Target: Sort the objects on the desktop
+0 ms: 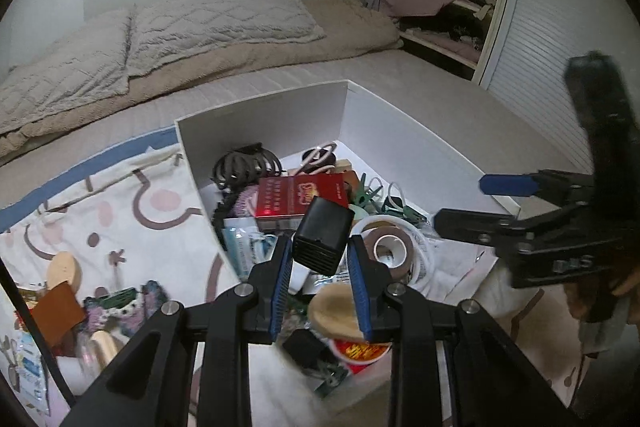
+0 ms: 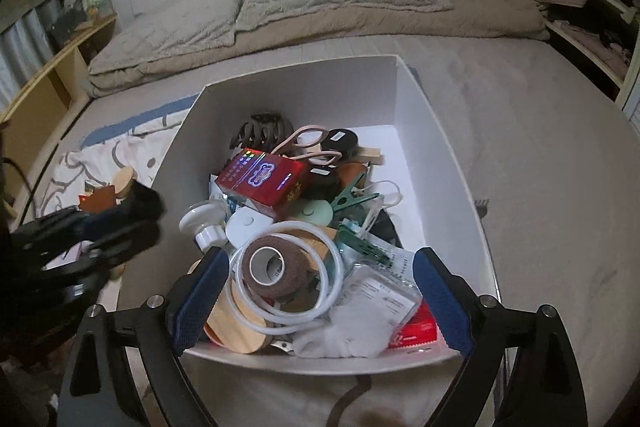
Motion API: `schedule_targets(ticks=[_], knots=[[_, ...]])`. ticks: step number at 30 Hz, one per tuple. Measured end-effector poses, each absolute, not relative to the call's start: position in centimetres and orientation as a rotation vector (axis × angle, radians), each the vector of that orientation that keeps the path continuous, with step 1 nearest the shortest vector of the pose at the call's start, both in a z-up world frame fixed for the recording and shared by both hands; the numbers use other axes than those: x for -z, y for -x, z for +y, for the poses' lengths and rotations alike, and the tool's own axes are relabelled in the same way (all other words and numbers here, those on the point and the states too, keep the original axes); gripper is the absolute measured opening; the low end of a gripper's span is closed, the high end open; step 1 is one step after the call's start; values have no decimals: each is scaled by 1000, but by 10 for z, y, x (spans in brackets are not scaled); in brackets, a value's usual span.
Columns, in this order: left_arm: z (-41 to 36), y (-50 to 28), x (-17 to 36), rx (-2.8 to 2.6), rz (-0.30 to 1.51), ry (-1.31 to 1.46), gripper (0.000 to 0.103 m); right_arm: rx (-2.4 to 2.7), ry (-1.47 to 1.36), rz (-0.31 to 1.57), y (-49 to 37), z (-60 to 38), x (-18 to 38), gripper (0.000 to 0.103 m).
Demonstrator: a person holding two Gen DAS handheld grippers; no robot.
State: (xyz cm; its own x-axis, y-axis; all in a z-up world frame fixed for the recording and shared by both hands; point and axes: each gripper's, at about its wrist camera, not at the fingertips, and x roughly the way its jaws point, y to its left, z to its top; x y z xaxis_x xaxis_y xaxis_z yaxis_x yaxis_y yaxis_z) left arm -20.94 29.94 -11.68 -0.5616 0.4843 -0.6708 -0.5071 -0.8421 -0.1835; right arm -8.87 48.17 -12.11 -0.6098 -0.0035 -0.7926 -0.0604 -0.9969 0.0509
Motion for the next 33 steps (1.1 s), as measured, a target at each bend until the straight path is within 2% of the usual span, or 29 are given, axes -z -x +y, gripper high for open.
schedule_targets(ticks=[7, 14, 20, 25, 27, 31, 33], knots=[[314, 226, 129, -2388, 74, 1045, 28, -2871, 1245, 110, 67, 487, 107, 93], [320, 242, 141, -2362, 34, 1122, 28, -2896, 1276, 39, 62, 481, 110, 93], [325, 246, 151, -2344, 44, 1176, 28, -2880, 1301, 59, 60, 487, 115, 93], [325, 246, 149, -2358, 18, 1151, 39, -2880, 1294, 99, 59, 490, 113, 93], [323, 247, 147, -2369, -9, 1145, 50, -2884, 1286, 109, 59, 491, 111, 93], [318, 246, 140, -2383, -27, 1128, 53, -2889, 1256, 108, 57, 490, 105, 93], [314, 244, 135, -2398, -28, 1117, 61, -2897, 1231, 110, 56, 489, 101, 93]])
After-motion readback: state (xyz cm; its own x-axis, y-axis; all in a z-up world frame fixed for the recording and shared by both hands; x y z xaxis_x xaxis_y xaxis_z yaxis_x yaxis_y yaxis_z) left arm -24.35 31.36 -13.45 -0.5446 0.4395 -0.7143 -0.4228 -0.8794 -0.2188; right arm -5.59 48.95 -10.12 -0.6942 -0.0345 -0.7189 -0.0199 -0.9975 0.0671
